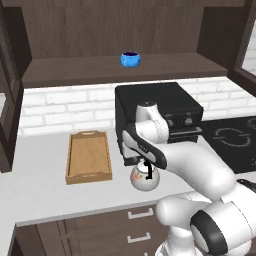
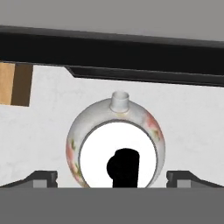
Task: Pick the kettle from the counter and place it on the tray. Then pick the mug from the cabinet and place it on the tray. Then close the cabinet doors.
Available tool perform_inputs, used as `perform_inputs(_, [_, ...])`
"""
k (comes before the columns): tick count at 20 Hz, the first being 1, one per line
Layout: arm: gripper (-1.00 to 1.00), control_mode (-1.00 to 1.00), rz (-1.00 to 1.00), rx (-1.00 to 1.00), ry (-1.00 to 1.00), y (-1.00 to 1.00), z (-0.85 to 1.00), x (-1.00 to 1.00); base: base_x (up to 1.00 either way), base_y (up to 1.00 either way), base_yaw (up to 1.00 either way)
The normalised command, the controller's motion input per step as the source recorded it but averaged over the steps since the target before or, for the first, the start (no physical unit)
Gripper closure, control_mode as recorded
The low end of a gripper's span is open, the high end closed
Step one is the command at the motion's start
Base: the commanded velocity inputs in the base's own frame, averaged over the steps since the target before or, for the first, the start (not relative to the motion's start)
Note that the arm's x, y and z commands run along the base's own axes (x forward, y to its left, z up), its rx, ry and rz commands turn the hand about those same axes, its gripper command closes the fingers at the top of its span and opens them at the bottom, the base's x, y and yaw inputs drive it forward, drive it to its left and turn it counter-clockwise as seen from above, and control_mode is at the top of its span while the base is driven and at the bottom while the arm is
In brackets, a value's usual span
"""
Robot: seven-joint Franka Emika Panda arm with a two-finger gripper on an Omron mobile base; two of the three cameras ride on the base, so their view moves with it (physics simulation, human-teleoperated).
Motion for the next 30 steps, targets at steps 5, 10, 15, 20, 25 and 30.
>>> perform_inputs(5, [-1.0, -1.0, 0.0, 0.01, 0.0, 0.0, -0.27, 0.0, 0.0, 0.0, 0.0])
perform_inputs(10, [1.0, -1.0, 0.0, 0.02, 0.0, 0.0, -0.17, 0.0, 0.0, 0.0, 0.0])
perform_inputs(15, [1.0, -1.0, 0.0, 0.0, 0.0, 0.0, -0.03, 0.0, 0.0, 0.0, 0.0])
perform_inputs(20, [1.0, -1.0, 0.0, 0.0, 0.0, 0.0, 0.01, -0.29, 0.0, 0.0, 0.0])
perform_inputs(25, [1.0, -1.0, 0.0, 0.02, -0.01, 0.07, 0.15, -0.23, 0.0, 0.0, 0.0])
perform_inputs(30, [1.0, -1.0, 0.0, 0.13, -0.08, 0.41, 0.37, -0.03, 0.0, 0.0, 0.0])
